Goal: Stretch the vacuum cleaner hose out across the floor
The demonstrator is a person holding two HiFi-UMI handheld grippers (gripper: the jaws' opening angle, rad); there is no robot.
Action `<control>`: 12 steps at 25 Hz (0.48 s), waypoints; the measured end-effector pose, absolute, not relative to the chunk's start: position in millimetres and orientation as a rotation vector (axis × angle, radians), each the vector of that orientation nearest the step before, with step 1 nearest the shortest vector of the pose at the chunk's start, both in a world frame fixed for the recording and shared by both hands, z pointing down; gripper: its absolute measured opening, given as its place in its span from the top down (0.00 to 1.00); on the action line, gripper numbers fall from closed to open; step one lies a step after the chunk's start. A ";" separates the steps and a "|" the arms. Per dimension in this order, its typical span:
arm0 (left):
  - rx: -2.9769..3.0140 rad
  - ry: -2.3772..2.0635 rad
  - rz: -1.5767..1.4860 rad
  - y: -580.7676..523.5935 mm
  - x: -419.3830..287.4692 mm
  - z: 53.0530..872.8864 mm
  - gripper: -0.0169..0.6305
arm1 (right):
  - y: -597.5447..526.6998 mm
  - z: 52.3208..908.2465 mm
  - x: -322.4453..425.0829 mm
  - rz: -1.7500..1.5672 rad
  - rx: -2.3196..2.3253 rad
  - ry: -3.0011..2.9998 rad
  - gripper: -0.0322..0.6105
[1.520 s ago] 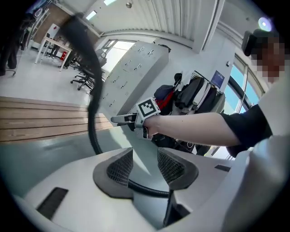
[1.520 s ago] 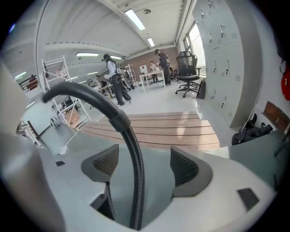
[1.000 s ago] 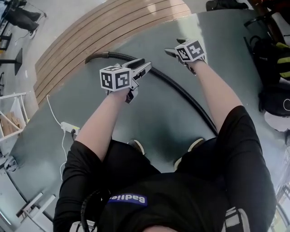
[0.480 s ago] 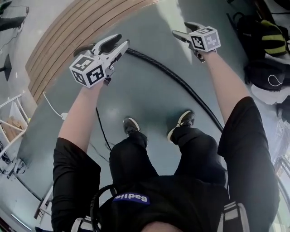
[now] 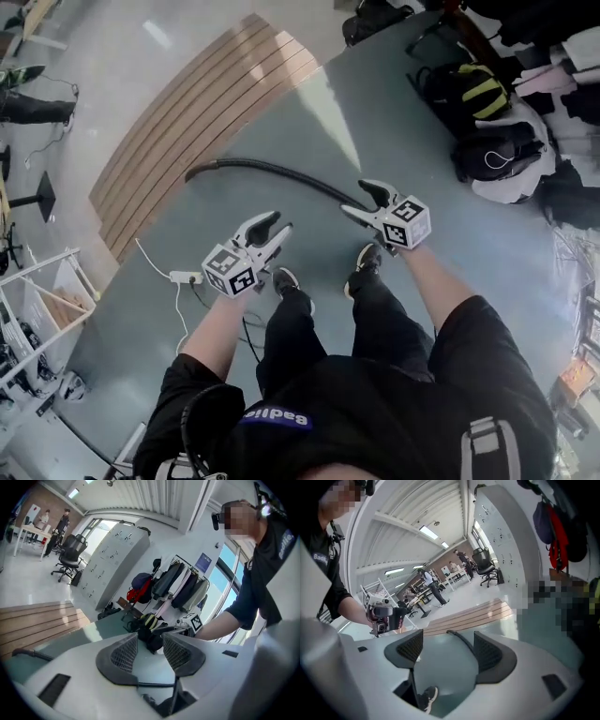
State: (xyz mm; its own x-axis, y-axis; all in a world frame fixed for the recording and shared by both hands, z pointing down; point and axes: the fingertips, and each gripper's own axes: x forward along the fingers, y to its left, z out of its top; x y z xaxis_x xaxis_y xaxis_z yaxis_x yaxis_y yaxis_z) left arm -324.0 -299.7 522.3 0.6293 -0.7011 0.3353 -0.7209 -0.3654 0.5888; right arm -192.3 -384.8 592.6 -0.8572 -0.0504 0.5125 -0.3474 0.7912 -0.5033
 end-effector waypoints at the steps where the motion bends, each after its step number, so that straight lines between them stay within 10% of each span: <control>1: 2.117 -1.093 0.038 -290.5 -315.3 501.4 0.71 | -368.5 566.7 -182.3 0.869 0.316 -2.490 0.42; 12: 2.410 -0.895 0.002 -204.5 -257.1 256.4 0.71 | -203.4 306.8 -116.0 0.890 0.538 -2.640 0.50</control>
State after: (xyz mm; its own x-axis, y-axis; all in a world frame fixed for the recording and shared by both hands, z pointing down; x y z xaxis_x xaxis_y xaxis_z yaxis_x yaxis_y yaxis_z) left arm -257.1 -204.5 256.4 0.7770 -0.6003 0.1895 -0.6012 -0.6186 0.5059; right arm -116.0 -203.4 306.8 -0.8837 -0.2508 0.3952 -0.4388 0.7376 -0.5133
